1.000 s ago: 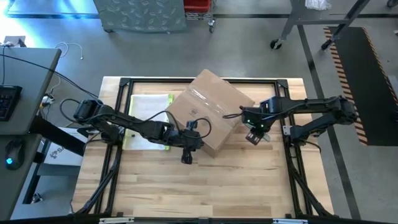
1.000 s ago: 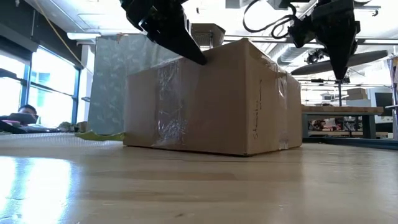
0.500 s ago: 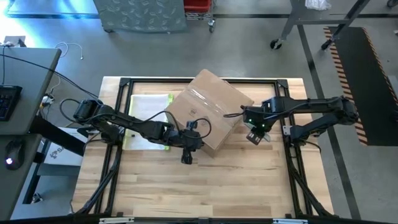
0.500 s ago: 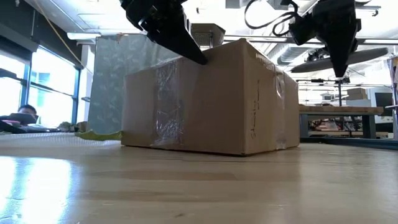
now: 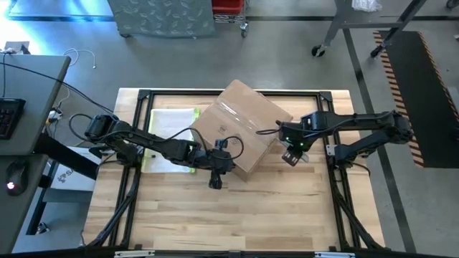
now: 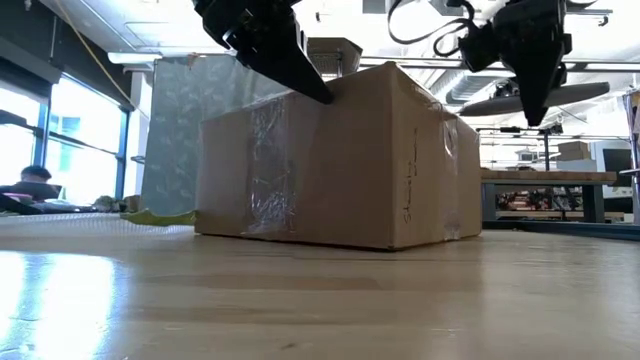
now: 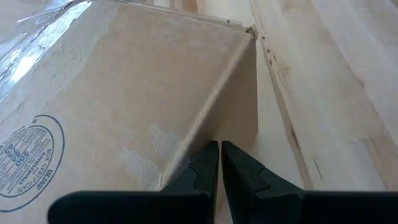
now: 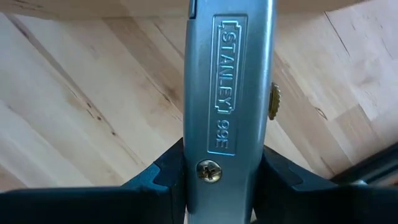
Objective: Unpack boxes
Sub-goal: Open the cardboard box using the silver cutter
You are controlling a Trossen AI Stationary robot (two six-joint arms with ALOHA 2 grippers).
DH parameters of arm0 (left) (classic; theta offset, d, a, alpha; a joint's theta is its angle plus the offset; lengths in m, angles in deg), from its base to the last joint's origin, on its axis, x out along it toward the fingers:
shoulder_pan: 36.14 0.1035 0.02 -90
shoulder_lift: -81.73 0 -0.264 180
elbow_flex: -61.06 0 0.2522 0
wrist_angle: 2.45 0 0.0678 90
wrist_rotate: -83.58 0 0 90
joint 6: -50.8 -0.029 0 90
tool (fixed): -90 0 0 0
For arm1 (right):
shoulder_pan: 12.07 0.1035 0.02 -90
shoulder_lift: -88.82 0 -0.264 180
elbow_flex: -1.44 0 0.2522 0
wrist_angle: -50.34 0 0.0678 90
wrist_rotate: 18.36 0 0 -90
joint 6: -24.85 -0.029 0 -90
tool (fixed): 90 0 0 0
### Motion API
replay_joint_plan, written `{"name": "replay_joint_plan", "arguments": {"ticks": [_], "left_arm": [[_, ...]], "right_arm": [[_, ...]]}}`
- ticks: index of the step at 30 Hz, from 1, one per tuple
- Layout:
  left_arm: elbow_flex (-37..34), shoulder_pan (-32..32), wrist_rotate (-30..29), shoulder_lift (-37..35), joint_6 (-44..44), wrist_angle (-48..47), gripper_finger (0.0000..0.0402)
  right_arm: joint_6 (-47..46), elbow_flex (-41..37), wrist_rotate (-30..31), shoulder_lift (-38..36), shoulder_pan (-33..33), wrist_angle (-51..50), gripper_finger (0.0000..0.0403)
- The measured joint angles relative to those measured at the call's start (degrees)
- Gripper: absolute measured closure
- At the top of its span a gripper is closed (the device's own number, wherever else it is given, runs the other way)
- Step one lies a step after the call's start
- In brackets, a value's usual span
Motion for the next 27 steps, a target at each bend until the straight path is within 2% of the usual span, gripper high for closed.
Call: {"name": "replay_joint_plan", "arguments": {"ticks": [13,27], "left_arm": [[0.0,0.0,0.0,0.0,0.0,0.2,0.0398],[0.0,1.1,0.2,0.6,0.1,1.6,0.0398]], "right_arm": [[0.6,0.0,0.0,0.9,0.0,0.9,0.0293],[5.3,1.1,-3.0,2.3,-0.1,1.4,0.0293]]}}
